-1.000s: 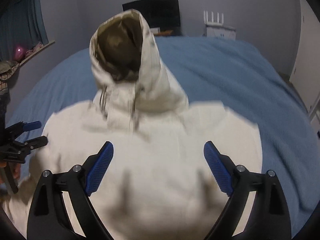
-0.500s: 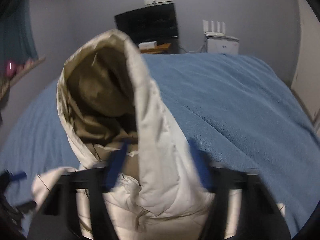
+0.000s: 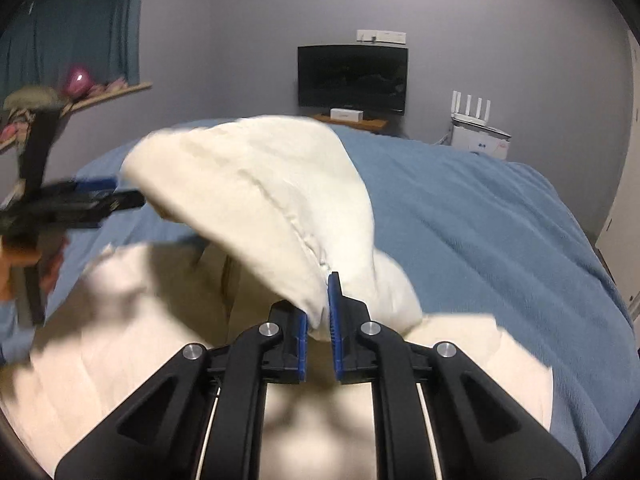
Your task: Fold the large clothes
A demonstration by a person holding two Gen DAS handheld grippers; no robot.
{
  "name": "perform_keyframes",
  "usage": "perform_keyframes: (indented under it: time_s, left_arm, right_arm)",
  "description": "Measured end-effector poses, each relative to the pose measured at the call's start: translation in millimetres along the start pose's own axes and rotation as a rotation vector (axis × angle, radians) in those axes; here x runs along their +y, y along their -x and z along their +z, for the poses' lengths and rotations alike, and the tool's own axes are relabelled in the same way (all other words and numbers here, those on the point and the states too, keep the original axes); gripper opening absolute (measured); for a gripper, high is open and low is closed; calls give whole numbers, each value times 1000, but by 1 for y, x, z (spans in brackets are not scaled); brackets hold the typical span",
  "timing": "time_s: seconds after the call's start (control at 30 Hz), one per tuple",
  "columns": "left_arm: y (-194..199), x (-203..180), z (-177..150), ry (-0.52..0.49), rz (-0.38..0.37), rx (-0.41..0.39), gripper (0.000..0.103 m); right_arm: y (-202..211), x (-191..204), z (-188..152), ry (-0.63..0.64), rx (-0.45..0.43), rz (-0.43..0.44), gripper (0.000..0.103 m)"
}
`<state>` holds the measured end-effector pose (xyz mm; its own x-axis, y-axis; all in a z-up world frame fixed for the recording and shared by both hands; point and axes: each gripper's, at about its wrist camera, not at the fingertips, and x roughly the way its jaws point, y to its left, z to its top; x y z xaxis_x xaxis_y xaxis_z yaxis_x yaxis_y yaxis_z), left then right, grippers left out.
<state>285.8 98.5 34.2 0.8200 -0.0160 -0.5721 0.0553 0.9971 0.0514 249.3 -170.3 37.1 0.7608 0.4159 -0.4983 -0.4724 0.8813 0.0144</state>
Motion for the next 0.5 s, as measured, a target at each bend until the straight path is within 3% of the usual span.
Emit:
perform_keyframes:
  time_s: [0.03, 0.07, 0.1, 0.17, 0.33, 0.4, 0.5]
  left_arm:
    - [2, -8, -4, -69, 7, -14, 63]
    - [3, -17, -8, -146, -6, 1, 40]
    - [3, -22, -11, -188, -4, 23, 24]
    - [19, -27, -15, -221, -12, 14, 18]
    - [77, -23, -19, -221, -80, 5, 17]
    - [88, -25, -30, -254, -89, 12, 17]
    - [73, -24, -56, -264, -97, 72, 17]
  right_arm:
    - [3, 1, -4, 0, -1, 4, 8]
    - [5, 2, -5, 0, -2, 7, 8]
    - [8, 2, -6, -2, -6, 8, 8]
    - [16, 1, -6, -16, -16, 22, 8]
    - [38, 2, -15, 23, -45, 85, 8]
    - [40, 4, -24, 31, -29, 110, 8]
    - [25, 9, -39, 44, 41, 131, 8]
